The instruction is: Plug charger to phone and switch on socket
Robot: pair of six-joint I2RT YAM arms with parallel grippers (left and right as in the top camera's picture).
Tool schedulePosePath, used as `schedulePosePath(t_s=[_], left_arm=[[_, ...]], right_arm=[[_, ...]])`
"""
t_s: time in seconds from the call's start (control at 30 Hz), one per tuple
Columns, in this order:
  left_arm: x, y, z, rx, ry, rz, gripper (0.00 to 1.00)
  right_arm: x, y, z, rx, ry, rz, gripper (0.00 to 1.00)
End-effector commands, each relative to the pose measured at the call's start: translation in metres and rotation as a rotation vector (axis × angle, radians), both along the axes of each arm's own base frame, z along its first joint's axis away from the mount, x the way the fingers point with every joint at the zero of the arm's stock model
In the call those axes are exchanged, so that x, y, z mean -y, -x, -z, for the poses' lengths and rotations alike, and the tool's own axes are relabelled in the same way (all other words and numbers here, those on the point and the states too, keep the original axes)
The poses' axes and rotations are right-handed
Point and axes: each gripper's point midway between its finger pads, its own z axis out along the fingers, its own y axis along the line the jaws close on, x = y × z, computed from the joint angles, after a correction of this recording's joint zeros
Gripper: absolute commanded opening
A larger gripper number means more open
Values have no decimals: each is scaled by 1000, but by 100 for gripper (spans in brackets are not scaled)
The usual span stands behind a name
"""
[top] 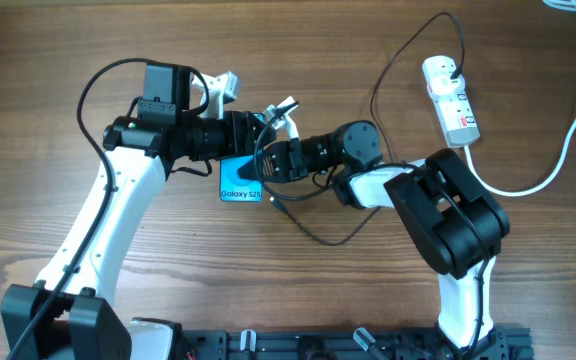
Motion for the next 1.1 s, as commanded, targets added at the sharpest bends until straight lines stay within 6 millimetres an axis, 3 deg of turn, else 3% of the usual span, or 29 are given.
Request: schedulePosePath(t_s=[0.0,0.1,0.17,0.2,0.33,0.6,0.77,0.93,1.07], left_arm=[[27,24,-35,51,125,134,37],[26,25,-35,44,125,134,31],[26,26,-34,39,124,133,26],[26,27,-34,33,124,133,18],[28,30,-36,21,146,145,9],[12,22,-42,21,181,103,20],[3,20,-49,12,236,91,24],[-2,20,-50,-4,247,78,24],[-2,21,-49,-11,246,78,18]], right_arm=[[5,-8,8,-79,38,1,4],[7,-11,8,-78,36,11,5],[9,-13,8,-79,36,16,11],[10,-15,8,-80,37,23,11],[15,-23,11,-108,51,41,12],[23,-28,12,-112,57,50,8],[22,-29,12,-113,56,53,13],[22,-30,13,-116,56,57,6],[22,-30,14,-126,62,57,5]])
